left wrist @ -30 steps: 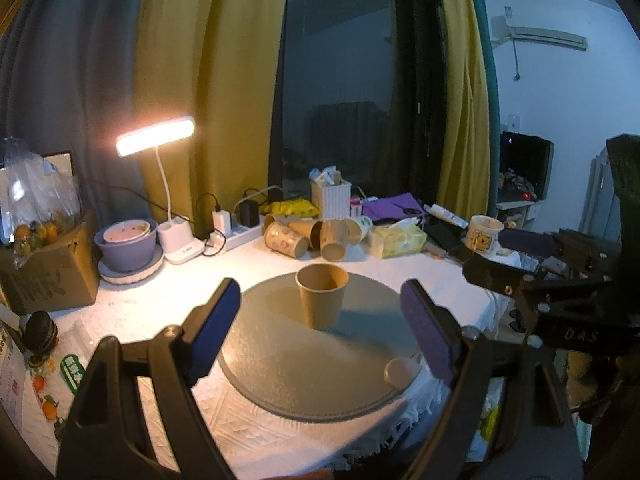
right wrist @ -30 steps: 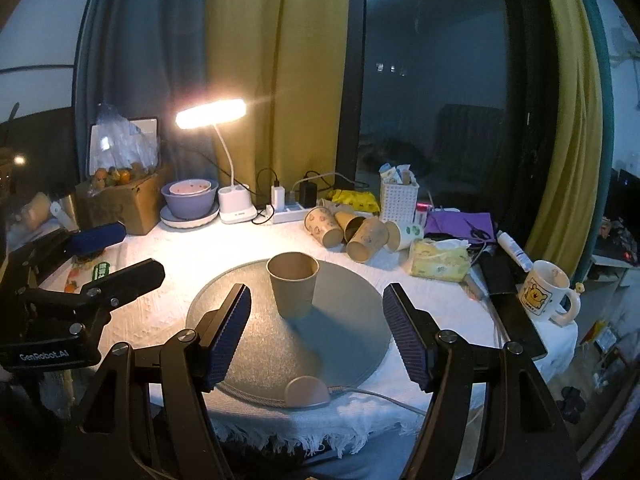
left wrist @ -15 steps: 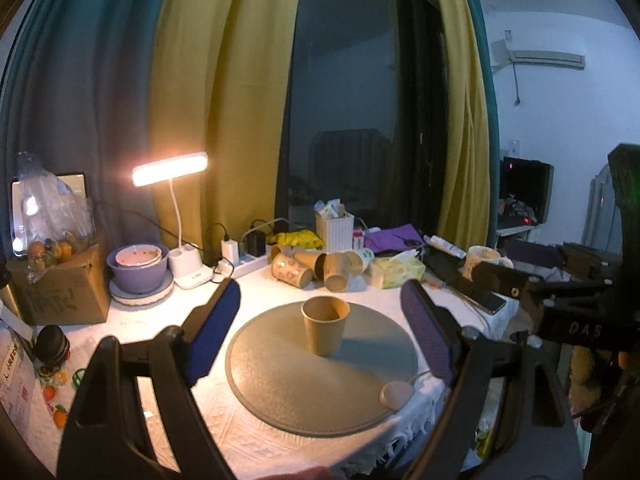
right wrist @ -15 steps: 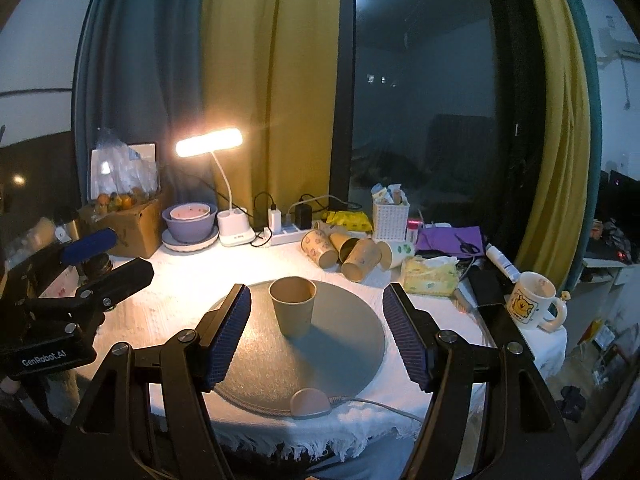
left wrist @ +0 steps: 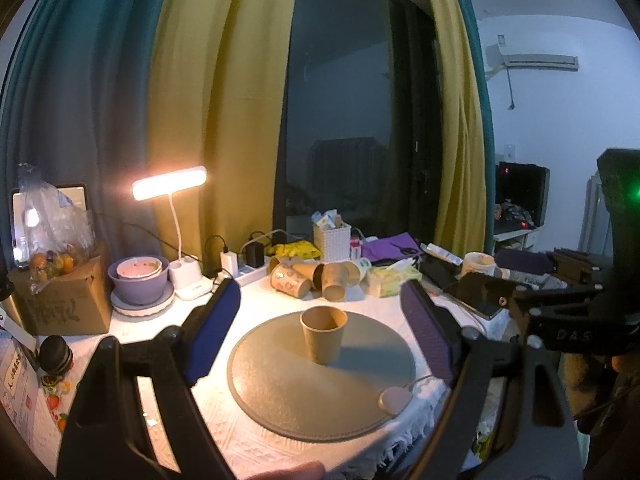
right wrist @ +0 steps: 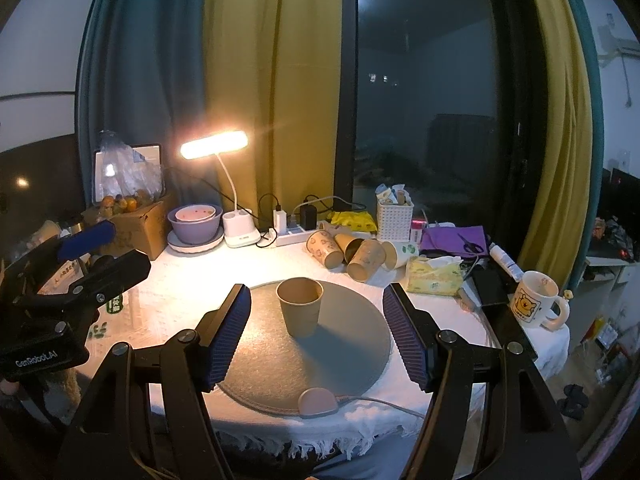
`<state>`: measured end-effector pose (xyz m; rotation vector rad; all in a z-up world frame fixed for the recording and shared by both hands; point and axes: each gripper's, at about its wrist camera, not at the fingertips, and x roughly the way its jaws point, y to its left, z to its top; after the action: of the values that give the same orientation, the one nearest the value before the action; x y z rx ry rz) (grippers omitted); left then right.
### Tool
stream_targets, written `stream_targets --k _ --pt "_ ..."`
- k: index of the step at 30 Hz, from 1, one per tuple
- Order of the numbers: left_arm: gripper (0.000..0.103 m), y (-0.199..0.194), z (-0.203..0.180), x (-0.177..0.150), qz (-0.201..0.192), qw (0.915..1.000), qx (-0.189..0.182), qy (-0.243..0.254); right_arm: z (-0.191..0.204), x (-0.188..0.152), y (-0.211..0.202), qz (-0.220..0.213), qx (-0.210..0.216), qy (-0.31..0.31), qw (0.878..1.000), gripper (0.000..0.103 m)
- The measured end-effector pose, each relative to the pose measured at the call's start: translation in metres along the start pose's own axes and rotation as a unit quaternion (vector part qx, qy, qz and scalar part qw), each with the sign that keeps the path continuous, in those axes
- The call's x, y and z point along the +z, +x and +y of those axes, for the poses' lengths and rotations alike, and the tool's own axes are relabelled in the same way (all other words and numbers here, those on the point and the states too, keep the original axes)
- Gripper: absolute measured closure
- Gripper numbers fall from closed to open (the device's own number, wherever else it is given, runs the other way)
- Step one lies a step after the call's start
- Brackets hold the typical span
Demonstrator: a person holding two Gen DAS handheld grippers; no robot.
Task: Flip cup upright
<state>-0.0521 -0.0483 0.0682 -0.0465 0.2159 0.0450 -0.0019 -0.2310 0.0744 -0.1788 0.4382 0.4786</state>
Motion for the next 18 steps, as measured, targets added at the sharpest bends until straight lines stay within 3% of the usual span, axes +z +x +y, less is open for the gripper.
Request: stream_targets --k 18 --pt "0.02 -0.0007 -0.0047 0.0043 0.0 1.0 -0.005 0.003 0.0046 0.0019 -0.0002 -0.001 0.003 0.0 1.0 0.031"
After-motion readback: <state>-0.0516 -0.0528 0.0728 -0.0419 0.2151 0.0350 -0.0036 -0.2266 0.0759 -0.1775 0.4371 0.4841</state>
